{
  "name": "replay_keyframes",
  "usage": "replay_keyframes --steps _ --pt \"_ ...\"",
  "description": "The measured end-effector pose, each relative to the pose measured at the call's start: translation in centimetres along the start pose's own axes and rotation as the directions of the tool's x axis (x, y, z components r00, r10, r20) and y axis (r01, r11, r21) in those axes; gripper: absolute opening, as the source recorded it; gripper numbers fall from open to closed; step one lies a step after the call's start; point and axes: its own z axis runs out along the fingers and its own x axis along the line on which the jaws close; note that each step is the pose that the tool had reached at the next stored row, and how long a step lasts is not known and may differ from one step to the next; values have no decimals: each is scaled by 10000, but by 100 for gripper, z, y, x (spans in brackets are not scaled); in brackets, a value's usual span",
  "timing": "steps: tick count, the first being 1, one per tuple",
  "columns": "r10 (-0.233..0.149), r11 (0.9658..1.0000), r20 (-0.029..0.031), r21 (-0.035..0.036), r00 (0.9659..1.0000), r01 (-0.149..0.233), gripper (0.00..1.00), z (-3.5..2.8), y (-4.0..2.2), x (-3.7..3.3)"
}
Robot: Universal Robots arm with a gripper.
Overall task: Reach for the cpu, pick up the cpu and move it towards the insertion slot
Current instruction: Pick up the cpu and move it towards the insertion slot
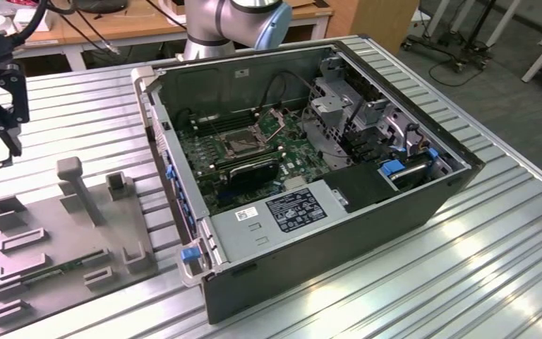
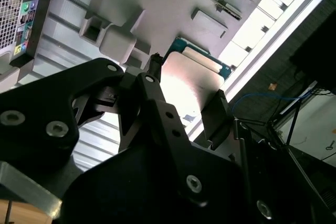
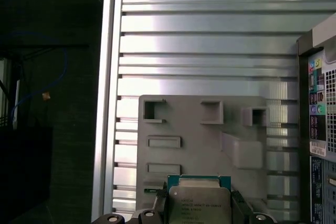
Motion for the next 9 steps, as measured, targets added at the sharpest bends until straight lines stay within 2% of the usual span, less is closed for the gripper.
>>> replay_keyframes --steps 4,9 --pt "8 10000 -2 -1 10000 -8 55 -3 -1 -35" --pt "16 10000 -13 -1 10000 -16 55 -4 -3 -115"
